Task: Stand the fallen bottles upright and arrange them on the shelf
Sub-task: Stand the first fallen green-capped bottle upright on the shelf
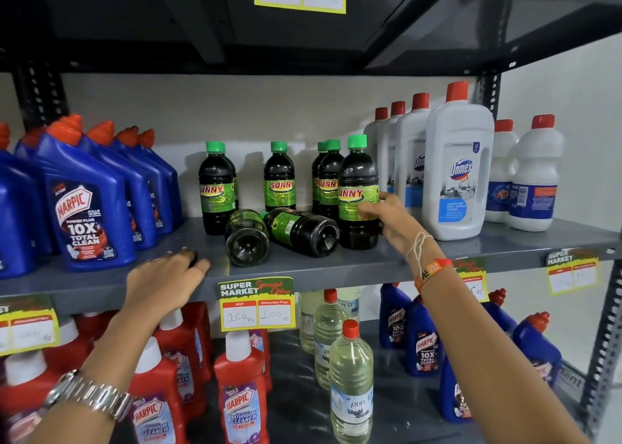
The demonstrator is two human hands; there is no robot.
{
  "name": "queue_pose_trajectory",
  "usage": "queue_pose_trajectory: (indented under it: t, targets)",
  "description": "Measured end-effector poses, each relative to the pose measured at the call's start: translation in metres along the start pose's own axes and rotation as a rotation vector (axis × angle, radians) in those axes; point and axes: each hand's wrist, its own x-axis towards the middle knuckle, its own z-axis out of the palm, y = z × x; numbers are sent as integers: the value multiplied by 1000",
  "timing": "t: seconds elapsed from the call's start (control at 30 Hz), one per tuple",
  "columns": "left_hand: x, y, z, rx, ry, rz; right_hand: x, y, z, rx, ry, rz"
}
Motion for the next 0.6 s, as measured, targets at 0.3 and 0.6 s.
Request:
queue_pose_trajectory:
  t: [0.3, 0.6]
  targets:
    - [1, -1, 2, -21, 13, 0, -3, 4, 18, -543, 246, -185]
    - [0, 0, 0, -3, 13, 4, 8, 3, 11, -292, 136, -131]
